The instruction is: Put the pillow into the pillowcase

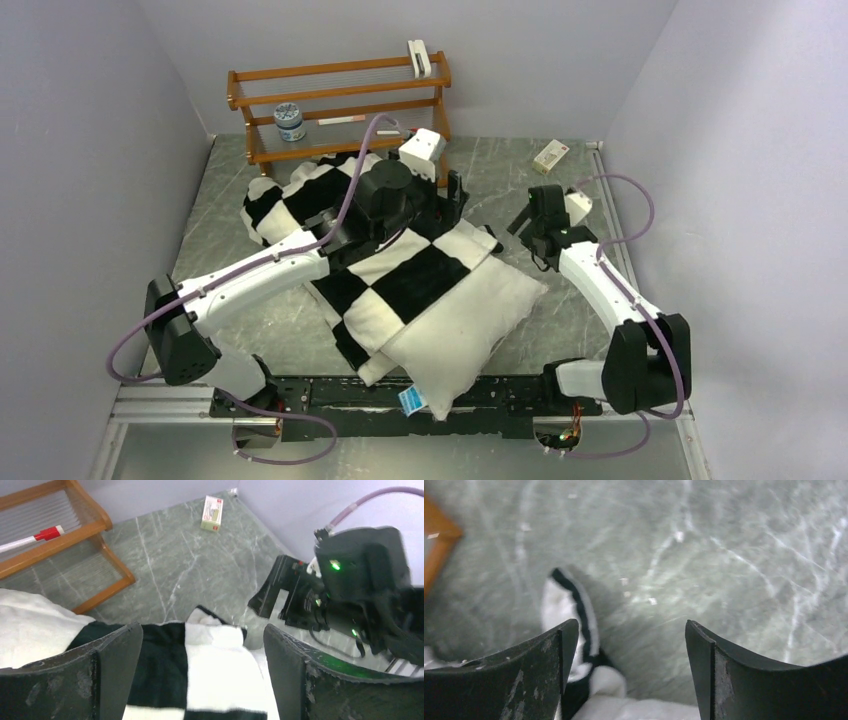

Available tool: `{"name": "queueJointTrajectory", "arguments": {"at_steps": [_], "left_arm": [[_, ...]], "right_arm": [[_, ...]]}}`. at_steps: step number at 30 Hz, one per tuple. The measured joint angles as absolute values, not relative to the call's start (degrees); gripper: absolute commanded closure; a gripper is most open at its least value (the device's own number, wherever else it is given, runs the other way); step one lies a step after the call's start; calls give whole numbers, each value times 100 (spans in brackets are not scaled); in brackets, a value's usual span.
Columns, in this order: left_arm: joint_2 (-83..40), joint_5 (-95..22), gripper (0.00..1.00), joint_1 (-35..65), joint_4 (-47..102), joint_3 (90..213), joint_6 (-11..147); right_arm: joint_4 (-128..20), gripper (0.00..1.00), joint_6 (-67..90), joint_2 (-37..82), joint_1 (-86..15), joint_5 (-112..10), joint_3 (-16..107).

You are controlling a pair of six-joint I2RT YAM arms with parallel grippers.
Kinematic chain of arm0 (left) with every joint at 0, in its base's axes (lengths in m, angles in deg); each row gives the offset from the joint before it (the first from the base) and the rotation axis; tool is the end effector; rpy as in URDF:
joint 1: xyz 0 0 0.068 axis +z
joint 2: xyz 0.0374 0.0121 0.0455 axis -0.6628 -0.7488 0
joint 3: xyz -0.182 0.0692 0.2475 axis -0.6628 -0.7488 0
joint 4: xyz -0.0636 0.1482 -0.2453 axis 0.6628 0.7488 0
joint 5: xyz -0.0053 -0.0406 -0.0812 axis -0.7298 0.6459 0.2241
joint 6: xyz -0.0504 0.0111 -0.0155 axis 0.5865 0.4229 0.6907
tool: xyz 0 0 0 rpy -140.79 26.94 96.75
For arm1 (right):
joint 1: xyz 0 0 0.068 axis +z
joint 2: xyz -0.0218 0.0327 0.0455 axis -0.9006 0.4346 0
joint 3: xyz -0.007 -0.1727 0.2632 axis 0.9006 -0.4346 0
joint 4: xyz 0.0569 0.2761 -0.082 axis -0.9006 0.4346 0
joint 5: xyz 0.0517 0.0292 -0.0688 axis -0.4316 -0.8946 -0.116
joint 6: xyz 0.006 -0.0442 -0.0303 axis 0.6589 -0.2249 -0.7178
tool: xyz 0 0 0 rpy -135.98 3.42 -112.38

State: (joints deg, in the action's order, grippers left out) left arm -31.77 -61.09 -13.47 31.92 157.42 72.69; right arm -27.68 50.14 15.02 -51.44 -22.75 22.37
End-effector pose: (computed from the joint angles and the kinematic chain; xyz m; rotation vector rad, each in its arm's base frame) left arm 0.2299 -0.3109 0.4270 0.3882 1.7287 -0.6626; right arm 0.2837 0.0514 0.2823 0.8154 2.1967 0.0554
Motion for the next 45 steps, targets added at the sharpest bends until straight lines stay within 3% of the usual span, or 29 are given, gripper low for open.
{"name": "queueJointTrajectory", "arguments": {"at_steps": [10,21,22,23,24,25,26,30,36,45], "left_arm": [[-3841,-6971,3,-3133,5605,16558,6764],[-5223,-7467,5,-3541,6986,16822,6941],[-5330,-7534,14,-3537,6975,16824,6952],[-5470,-7624,29,-3513,6975,16853,6963],[-5638,-7731,65,-3498,6964,16901,6982],[-5828,-7847,87,-3465,6938,16964,6989],[-5988,-7945,94,-3408,6899,17004,7022],[-6208,-8070,95,-2927,6890,17222,6974],[-5579,-7539,95,-1756,6741,17690,6895],[-5310,-5972,95,-140,6483,18593,7232]], "right_arm": [[-3188,12,5018,2175,-6194,-2796,1662],[-3513,12,4935,1863,-6301,-3161,1660],[-3520,13,4927,1841,-6301,-3185,1660],[-3533,14,4916,1826,-6301,-3220,1660],[-3542,15,4896,1804,-6301,-3263,1660],[-3546,15,4872,1791,-6301,-3303,1662],[-3542,16,4841,1778,-6301,-3338,1666],[-3535,18,4809,1662,-6301,-3414,1710],[-3544,23,4844,1209,-6305,-3700,1710],[-4211,61,5016,750,-6305,-4983,921]]}}
